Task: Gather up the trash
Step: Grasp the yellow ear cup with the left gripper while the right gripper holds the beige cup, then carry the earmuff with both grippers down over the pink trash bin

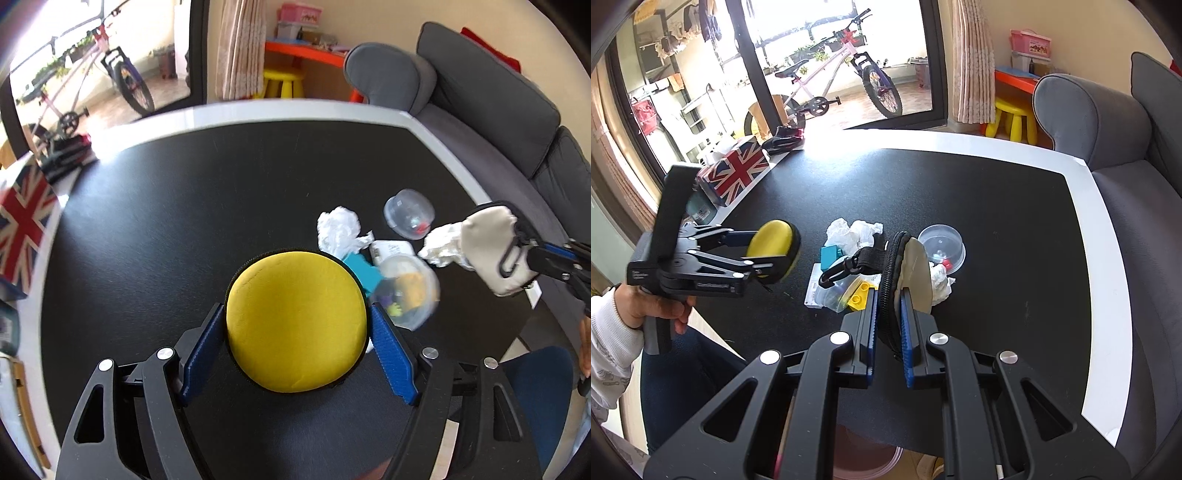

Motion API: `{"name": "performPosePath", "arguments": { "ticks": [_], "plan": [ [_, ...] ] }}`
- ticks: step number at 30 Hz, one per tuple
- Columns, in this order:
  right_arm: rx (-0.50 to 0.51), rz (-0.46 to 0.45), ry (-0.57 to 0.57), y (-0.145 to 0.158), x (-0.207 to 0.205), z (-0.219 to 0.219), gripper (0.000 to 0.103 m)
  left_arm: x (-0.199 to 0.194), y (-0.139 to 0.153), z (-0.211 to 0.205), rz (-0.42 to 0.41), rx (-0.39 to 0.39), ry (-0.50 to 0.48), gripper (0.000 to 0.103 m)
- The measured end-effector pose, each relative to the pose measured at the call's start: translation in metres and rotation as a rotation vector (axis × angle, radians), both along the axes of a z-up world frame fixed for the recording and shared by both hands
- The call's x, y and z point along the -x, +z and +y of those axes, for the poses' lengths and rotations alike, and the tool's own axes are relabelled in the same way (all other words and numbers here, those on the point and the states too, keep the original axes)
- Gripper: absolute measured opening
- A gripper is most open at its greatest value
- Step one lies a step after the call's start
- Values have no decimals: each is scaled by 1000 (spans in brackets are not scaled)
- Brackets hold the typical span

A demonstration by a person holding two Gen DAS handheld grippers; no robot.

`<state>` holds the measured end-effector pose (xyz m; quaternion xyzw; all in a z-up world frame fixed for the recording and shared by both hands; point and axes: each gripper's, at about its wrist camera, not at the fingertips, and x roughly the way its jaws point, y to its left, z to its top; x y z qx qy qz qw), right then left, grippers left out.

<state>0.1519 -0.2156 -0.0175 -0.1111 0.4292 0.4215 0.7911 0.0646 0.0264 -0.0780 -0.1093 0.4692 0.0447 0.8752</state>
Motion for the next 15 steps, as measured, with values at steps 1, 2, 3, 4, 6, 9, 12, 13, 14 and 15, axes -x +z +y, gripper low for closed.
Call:
{"name": "performPosePath", "arguments": {
  "ticks": [1,2,3,4,6,9,12,13,14,15],
  "plan": [
    [-3,-2,1,2,2,-1,11,4,5,-2,-13,-6,-2,74],
    [-6,-7,3,4,5,-3,11,10,12,-5,-30,-15,-5,74],
    [-10,-11,4,5,6,-5,11,15,18,-8,-45,-18,-9,74],
    [-14,-14,5,7,9,-7,11,23,25,-13,-65,-21,-14,74],
    [-19,-19,9,11,16,-11,11,31,34,-21,-88,-33,-21,74],
    [-24,-25,16,14,27,-17,11,47,45,-32,-121,-39,-35,74],
    [-31,-24,21,16,41,-23,11,62,53,-44,-144,-40,-51,74],
    [-32,-23,24,16,46,-25,11,65,53,-45,-147,-40,-54,74],
    [-33,-22,28,17,51,-27,11,69,54,-50,-149,-41,-59,74],
    [-34,-22,32,18,55,-28,11,73,54,-53,-150,-43,-63,74]
  ]
}}
